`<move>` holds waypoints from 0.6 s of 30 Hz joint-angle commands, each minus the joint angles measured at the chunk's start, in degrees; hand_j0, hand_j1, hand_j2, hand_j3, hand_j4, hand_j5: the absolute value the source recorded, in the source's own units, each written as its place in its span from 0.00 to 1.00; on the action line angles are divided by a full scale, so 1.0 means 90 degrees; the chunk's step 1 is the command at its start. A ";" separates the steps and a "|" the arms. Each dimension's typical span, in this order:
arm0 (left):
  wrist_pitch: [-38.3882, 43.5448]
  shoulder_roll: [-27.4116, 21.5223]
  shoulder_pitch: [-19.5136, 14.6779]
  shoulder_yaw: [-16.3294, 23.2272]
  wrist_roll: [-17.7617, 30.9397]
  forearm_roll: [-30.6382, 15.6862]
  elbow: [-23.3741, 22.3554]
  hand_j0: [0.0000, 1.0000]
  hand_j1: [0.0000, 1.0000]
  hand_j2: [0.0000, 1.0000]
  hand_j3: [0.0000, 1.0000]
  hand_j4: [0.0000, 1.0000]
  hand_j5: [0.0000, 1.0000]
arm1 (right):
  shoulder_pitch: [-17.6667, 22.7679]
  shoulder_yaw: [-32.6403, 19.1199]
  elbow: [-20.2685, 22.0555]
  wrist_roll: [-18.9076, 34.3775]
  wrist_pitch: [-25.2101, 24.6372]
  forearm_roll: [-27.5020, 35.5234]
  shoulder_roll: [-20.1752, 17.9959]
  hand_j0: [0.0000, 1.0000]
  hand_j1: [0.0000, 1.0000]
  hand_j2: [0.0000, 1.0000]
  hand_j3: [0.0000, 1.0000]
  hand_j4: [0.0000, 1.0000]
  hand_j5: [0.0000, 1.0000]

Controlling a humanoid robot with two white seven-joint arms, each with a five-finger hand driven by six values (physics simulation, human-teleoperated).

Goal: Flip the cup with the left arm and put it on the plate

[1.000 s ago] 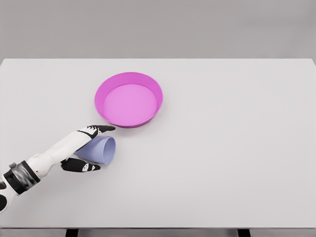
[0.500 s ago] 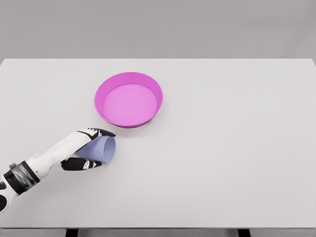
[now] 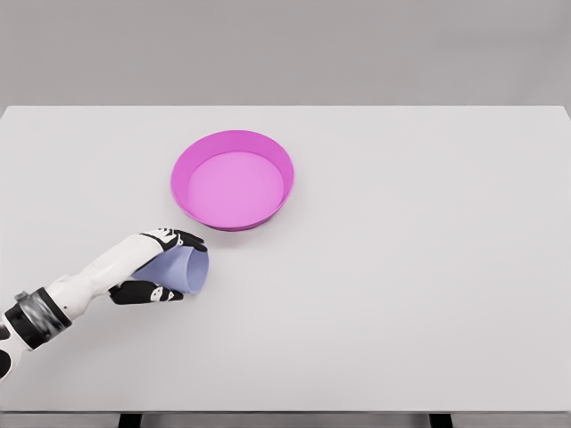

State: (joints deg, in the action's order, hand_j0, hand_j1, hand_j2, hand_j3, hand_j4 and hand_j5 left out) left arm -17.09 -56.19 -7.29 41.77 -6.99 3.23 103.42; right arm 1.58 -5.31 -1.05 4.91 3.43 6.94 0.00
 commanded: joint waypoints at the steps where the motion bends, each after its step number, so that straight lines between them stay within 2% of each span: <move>1: -0.0006 -0.0006 0.0000 -0.0012 -0.0024 -0.0017 0.0003 0.69 0.69 0.69 0.69 0.69 0.69 | 0.0000 0.0004 0.0000 0.0001 0.0000 0.0000 0.0000 1.00 1.00 1.00 1.00 1.00 1.00; 18: -0.0260 0.0150 -0.0146 -0.0070 -0.0073 -0.0271 -0.0006 0.69 0.69 0.69 0.69 0.69 0.69 | 0.0000 0.0004 0.0000 0.0001 0.0000 0.0000 0.0000 1.00 1.00 1.00 1.00 1.00 1.00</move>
State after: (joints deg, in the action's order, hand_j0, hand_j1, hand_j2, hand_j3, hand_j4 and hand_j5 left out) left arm -18.89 -55.41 -8.96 41.19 -7.61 1.21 103.34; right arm 1.58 -5.31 -1.05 4.91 3.43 6.94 0.00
